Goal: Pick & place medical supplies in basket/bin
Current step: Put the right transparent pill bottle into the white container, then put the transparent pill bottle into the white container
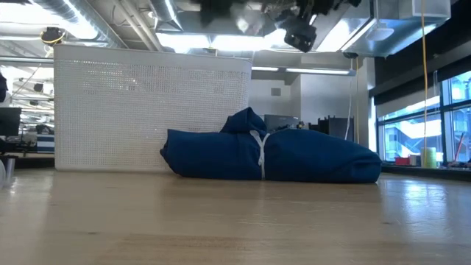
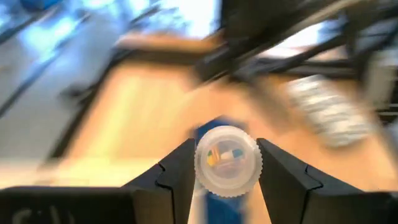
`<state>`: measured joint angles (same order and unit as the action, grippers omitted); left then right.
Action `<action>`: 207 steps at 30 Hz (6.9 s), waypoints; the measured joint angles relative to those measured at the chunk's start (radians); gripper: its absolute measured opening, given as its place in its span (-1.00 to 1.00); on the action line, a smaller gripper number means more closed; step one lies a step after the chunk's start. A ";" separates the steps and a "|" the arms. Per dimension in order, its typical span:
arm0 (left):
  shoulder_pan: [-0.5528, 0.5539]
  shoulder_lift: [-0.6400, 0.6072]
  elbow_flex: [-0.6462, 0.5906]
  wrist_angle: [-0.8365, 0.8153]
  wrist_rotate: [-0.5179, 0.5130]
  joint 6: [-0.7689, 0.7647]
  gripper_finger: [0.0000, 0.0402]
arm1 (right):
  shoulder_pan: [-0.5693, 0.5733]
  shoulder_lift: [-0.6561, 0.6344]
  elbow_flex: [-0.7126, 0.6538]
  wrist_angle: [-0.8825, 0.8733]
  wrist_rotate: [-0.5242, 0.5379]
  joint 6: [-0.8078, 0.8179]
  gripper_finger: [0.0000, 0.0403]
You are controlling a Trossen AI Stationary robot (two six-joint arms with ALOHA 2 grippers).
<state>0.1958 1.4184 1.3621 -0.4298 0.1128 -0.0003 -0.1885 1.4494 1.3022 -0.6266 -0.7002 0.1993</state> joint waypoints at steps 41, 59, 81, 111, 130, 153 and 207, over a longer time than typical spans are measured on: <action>0.407 -0.045 -0.432 -0.122 -0.067 -0.118 -0.28 | -0.182 0.000 -0.001 0.000 0.307 -0.074 0.54; 0.410 0.017 -0.458 0.025 0.030 -0.163 -0.28 | -0.182 0.000 -0.001 0.000 0.307 -0.044 0.54; 0.409 0.029 -0.398 0.046 0.063 -0.145 -0.28 | -0.182 0.001 -0.001 -0.001 0.306 -0.043 0.54; 0.462 0.118 -0.194 -0.367 0.031 0.009 -0.28 | -0.181 0.001 -0.001 -0.053 0.307 -0.073 0.54; 0.423 0.301 -0.194 -0.287 0.028 -0.005 -0.21 | -0.181 0.001 -0.001 -0.053 0.307 -0.070 0.54; 0.421 0.053 -0.194 -0.273 -0.002 -0.114 -0.09 | -0.181 0.001 -0.001 -0.060 0.307 -0.074 0.54; -0.662 0.045 -0.194 0.227 -0.250 -0.476 -0.69 | 0.489 -0.011 -0.001 -0.081 0.793 0.272 0.54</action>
<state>-0.4664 1.4632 1.1679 -0.2029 -0.1374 -0.4760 0.3004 1.4387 1.3010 -0.7081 0.0931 0.4709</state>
